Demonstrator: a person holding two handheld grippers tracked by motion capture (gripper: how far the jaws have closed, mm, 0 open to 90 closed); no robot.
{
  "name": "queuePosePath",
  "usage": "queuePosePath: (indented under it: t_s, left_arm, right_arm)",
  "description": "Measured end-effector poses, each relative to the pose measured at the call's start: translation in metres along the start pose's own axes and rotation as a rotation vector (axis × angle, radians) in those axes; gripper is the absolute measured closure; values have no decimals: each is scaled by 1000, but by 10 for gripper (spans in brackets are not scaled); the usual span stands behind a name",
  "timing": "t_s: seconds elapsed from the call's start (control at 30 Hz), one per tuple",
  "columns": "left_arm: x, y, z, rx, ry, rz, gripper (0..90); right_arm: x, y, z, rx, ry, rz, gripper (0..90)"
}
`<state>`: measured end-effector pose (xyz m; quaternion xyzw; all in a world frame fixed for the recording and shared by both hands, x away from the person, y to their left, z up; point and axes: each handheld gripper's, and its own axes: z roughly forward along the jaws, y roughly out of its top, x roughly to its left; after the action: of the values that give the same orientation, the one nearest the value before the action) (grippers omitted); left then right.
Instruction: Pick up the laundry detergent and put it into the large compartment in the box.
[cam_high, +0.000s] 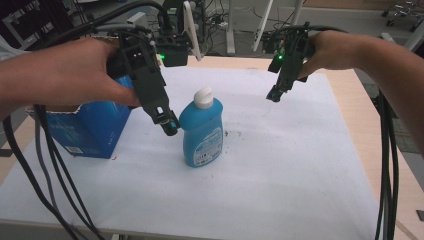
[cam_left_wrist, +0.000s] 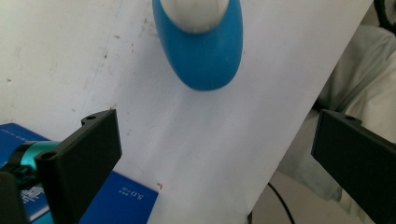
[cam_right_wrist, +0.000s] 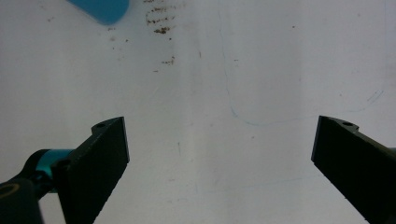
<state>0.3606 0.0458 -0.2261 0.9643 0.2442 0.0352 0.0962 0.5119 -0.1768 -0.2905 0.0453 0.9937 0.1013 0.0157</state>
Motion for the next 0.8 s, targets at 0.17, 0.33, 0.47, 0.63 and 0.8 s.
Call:
queuePosePath:
  t_s: [0.17, 0.33, 0.47, 0.63, 0.8]
  left_arm:
    - [1, 10, 0, -21, 10, -51, 16]
    - [2, 21, 4, -17, 30, -92, 16]
    - [5, 29, 10, -14, 36, -123, 16]
    - [6, 37, 18, -16, 22, -153, 16]
    - [6, 42, 23, -10, 11, -165, 17]
  right_arm:
    - [-1, 1, 1, -2, 2, -15, 32]
    - [-1, 1, 4, 8, 6, -1, 32]
    - [-2, 1, 4, 3, 6, -6, 32]
    - [-2, 1, 4, 4, 9, -6, 31]
    - [-2, 1, 4, 2, 5, -3, 31]
